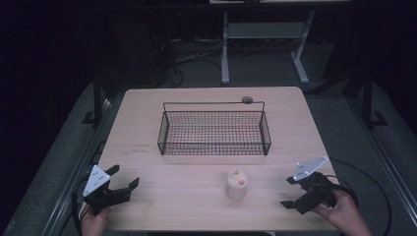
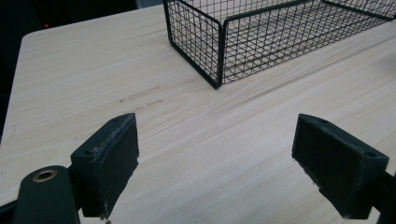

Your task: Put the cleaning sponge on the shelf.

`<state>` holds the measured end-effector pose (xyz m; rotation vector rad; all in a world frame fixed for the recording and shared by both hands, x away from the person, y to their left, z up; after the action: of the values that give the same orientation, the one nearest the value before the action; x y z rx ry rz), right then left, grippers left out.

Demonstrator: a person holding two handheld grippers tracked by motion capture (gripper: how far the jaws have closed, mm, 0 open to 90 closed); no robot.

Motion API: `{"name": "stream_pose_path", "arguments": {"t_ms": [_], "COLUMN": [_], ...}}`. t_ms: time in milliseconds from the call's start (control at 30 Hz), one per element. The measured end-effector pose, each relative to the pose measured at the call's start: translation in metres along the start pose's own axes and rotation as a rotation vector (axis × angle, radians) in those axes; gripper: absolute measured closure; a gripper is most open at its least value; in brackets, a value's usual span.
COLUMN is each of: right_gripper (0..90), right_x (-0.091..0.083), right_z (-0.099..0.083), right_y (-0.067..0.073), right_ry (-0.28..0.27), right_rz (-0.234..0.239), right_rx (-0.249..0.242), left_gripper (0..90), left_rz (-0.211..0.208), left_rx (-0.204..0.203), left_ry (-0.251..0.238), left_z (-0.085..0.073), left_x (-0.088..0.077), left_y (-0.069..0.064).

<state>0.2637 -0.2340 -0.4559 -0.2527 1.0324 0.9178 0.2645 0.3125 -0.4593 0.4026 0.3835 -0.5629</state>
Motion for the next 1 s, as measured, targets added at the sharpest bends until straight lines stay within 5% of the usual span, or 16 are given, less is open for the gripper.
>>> {"name": "stream_pose_path", "arguments": {"t_ms": [1000], "right_gripper": [16.0], "right_x": [0.009], "right_z": [0.031], "right_y": [0.017], "right_ry": [0.072], "right_rz": [0.025], "right_rx": [-0.096], "left_gripper": [14.0], "left_rz": [0.003], "left_rx": [0.002], "left_ry": [0.005], "left_z": [0.0], "left_x": [0.0], "left_y": [0.001]}}
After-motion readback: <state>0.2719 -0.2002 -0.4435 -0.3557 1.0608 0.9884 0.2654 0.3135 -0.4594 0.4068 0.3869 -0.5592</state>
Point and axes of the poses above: each handheld gripper's, and its own axes: x roughly forward along the jaws, z roughly out of its top, y roughly to its left, the point moved 4 cm from there along x, roughly forward along the jaws, and after that the axes turned 13 degrees about x, right-handed, at the moved point
